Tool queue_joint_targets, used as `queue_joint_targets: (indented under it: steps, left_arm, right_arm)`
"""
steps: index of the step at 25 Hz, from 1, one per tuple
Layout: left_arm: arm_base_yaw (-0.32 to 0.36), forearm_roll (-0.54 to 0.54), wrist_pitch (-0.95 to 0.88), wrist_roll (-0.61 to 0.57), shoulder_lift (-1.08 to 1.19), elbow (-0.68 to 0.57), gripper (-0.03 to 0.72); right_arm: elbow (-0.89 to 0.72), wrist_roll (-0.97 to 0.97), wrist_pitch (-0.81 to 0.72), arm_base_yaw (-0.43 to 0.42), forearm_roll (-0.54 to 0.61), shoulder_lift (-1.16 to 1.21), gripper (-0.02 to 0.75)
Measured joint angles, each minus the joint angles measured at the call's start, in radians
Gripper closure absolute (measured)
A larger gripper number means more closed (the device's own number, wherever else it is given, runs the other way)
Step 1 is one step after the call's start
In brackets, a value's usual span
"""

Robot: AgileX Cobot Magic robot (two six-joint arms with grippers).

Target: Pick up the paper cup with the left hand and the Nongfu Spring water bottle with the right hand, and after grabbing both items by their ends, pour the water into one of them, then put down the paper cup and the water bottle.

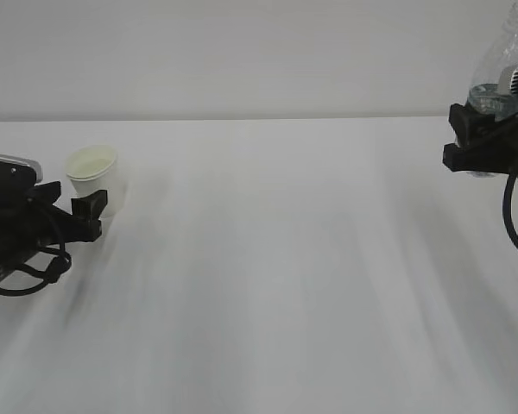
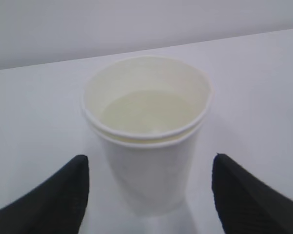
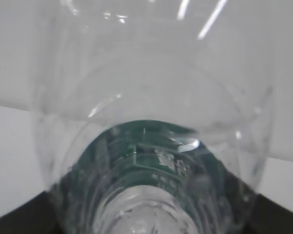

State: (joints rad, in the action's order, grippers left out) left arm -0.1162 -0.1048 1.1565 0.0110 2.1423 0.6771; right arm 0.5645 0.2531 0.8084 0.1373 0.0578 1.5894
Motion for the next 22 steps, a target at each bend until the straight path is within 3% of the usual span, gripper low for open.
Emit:
queue_joint_targets:
  steps: [11, 22]
  left_arm:
    - [0.000, 0.002, 0.000, 0.006, -0.192, -0.195, 0.121]
    - [0.000, -0.040, 0.000, 0.083, -0.408, -0.300, 0.121]
  right_arm:
    - [0.000, -0.018, 0.000, 0.000, 0.002, 0.000, 0.300]
    - [0.000, -0.130, -0.001, 0.000, 0.012, 0.000, 0.300]
